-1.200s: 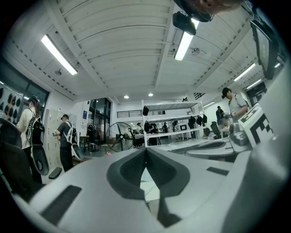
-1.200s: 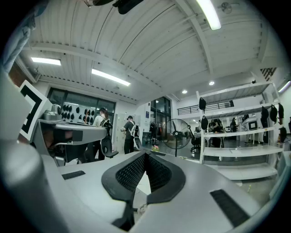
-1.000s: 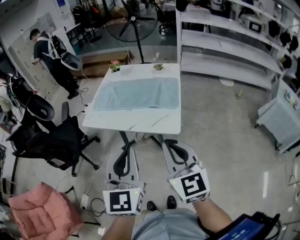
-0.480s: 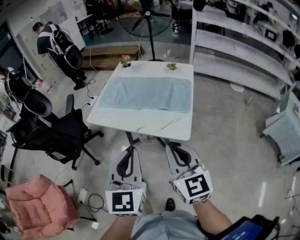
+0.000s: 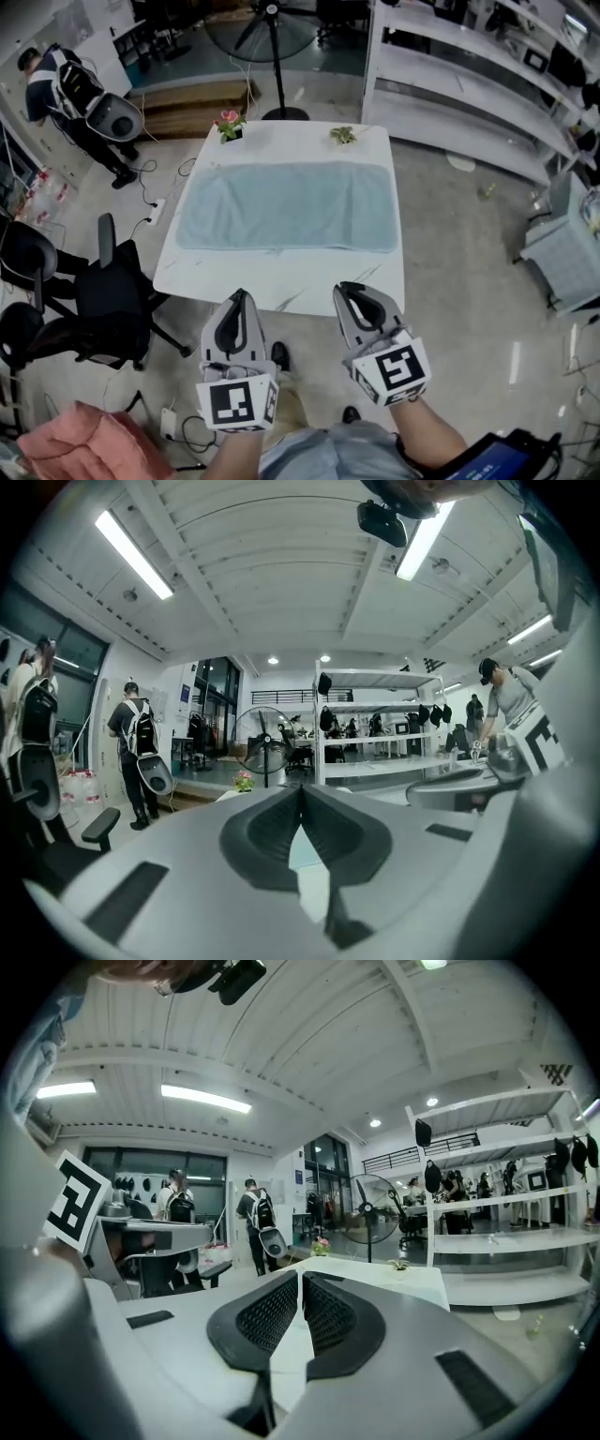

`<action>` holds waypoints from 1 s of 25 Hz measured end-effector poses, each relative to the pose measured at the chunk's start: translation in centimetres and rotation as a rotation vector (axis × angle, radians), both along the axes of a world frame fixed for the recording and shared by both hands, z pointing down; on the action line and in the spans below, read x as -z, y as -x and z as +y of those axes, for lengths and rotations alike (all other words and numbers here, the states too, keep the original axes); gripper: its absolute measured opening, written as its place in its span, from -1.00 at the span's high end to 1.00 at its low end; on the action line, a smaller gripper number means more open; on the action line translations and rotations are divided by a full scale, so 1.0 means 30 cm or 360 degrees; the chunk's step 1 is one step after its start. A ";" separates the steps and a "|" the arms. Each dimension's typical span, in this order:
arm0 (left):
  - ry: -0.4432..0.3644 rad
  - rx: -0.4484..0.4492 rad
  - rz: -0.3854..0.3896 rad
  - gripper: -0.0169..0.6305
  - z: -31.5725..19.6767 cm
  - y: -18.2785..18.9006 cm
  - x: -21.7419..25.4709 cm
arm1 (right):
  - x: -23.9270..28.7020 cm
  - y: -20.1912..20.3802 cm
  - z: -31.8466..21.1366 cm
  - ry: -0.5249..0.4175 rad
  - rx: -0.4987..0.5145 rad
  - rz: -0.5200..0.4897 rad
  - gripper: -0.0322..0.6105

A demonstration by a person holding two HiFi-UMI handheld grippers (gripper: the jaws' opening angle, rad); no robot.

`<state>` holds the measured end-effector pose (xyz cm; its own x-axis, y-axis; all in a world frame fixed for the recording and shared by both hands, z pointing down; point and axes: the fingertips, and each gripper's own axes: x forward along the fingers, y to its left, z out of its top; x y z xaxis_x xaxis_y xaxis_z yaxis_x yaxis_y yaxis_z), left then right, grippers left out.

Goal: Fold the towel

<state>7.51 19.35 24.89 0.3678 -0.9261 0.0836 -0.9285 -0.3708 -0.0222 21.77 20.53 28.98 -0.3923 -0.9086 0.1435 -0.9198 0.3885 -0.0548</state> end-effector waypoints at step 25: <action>0.0021 -0.0362 -0.0053 0.93 -0.910 -0.034 0.005 | -0.003 -0.277 -0.738 0.0099 -0.0605 0.0063 0.79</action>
